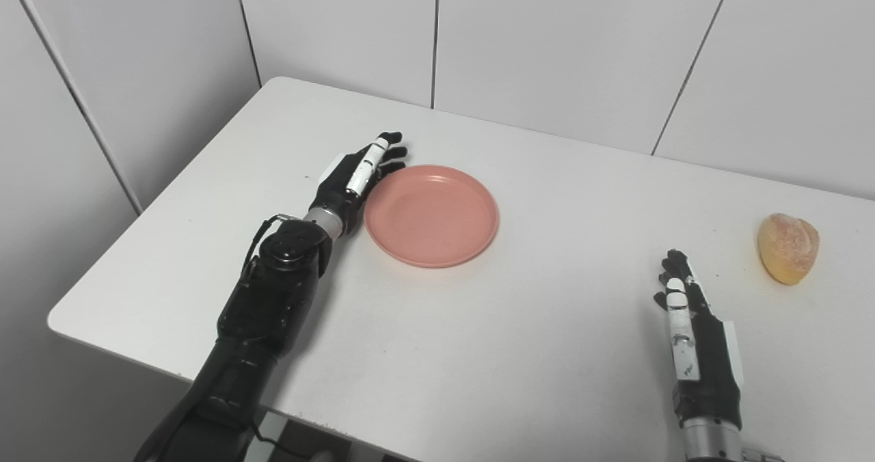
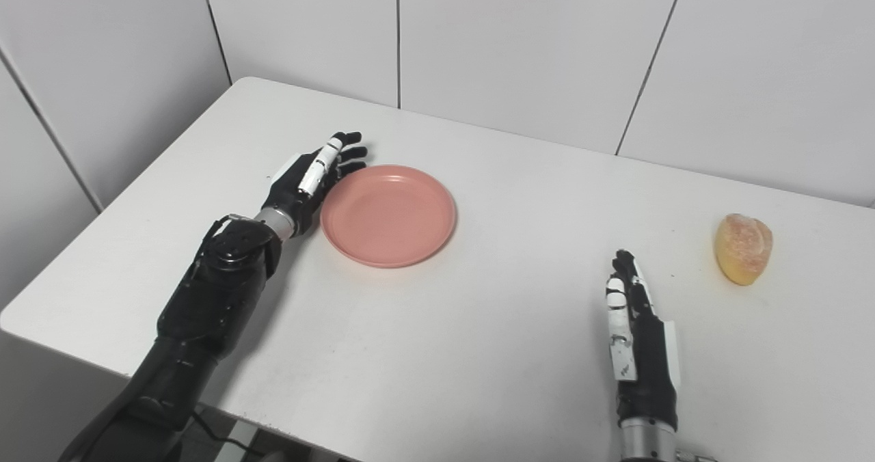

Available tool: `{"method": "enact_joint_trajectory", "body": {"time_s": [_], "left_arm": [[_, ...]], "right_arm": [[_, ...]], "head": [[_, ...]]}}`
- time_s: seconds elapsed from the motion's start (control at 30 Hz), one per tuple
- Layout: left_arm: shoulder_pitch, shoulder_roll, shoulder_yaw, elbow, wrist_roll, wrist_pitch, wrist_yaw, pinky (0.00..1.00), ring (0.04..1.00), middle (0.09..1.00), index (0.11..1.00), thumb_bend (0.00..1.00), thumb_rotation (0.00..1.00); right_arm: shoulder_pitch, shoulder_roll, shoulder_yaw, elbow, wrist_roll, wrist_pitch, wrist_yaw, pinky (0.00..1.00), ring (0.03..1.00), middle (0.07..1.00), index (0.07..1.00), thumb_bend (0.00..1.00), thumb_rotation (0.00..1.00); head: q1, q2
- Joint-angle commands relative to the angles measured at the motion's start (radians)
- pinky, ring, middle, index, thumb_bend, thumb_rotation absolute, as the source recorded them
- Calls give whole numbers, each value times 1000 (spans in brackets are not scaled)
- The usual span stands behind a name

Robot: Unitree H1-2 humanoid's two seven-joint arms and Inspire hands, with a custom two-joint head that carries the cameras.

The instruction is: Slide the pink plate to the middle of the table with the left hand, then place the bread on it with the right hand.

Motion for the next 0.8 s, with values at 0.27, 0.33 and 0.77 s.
{"method": "enact_joint_trajectory", "body": {"time_s": [0.27, 0.33, 0.77], "left_arm": [[-9, -76, -119, -69, 29, 62, -84, 882, 897, 900, 885, 324, 1000], [-3, -84, -134, -84, 35, 66, -91, 897, 909, 913, 899, 310, 1000], [46, -164, -150, -193, 24, 110, -95, 909, 916, 921, 909, 321, 1000]], "right_arm": [[-21, 22, 15, -26, -23, -7, -26, 881, 912, 916, 906, 117, 1000], [-21, 22, 18, -28, -24, -2, -26, 881, 913, 915, 905, 126, 1000], [-31, 30, 26, -3, -40, -38, -39, 863, 908, 915, 900, 115, 1000]], "head": [[-44, 23], [-52, 28], [-98, 50]]}}
